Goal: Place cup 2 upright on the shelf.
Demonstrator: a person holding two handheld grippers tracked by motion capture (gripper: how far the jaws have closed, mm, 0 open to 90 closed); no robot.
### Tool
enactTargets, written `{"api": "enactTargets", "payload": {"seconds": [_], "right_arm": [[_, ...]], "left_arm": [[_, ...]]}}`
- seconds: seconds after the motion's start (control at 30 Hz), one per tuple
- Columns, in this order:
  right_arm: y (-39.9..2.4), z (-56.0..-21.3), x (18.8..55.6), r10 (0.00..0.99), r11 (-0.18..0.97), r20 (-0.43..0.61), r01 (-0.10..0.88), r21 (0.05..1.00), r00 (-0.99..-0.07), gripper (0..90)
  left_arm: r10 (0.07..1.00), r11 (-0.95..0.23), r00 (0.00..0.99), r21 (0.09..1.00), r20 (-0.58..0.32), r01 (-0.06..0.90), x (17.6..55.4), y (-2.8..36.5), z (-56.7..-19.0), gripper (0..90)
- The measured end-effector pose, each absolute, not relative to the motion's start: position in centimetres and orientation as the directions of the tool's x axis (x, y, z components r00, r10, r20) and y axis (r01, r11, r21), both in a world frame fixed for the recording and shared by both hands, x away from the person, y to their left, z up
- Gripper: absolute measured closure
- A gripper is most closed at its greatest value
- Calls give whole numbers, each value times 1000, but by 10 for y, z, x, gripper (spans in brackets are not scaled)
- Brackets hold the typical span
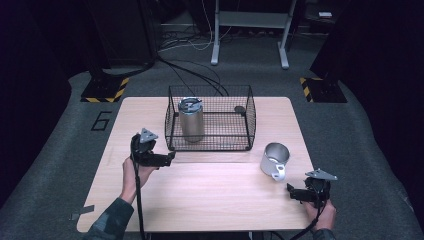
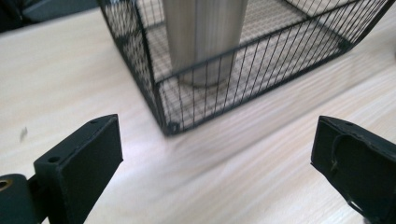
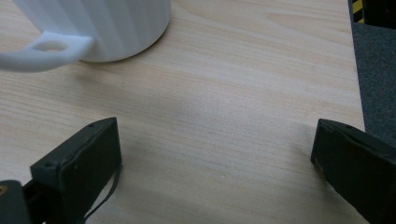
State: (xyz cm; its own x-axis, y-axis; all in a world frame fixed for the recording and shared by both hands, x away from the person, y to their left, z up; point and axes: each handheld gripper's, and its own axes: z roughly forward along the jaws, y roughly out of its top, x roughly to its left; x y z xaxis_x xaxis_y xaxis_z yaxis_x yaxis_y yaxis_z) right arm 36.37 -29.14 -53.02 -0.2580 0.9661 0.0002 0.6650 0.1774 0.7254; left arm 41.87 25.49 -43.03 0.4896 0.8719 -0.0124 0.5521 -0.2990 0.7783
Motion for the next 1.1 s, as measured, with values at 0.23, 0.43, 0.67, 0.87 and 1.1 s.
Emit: {"api": "enactTargets", "payload": {"seconds": [0.23, 0.43, 0.67, 0.87, 1.1], "right_arm": [[-291, -530, 364, 966, 176, 1, 665, 726, -257, 11], [-291, -530, 364, 967, 175, 2, 665, 726, -257, 11], [-291, -530, 364, 966, 176, 2, 665, 726, -258, 14], [-291, -530, 364, 965, 178, 4, 668, 723, -262, 12], [-291, -530, 364, 967, 176, 2, 670, 721, -256, 0]], "left_arm": [[897, -282, 440, 723, -34, 630, 410, 269, -474, 16], [922, -245, 383, 681, -56, 690, 409, 283, -508, 8], [939, -207, 339, 684, -63, 700, 409, 293, -524, 1], [934, -254, 356, 701, 0, 666, 407, 292, -529, 0], [930, -254, 367, 719, -1, 647, 406, 295, -531, 0]]}}
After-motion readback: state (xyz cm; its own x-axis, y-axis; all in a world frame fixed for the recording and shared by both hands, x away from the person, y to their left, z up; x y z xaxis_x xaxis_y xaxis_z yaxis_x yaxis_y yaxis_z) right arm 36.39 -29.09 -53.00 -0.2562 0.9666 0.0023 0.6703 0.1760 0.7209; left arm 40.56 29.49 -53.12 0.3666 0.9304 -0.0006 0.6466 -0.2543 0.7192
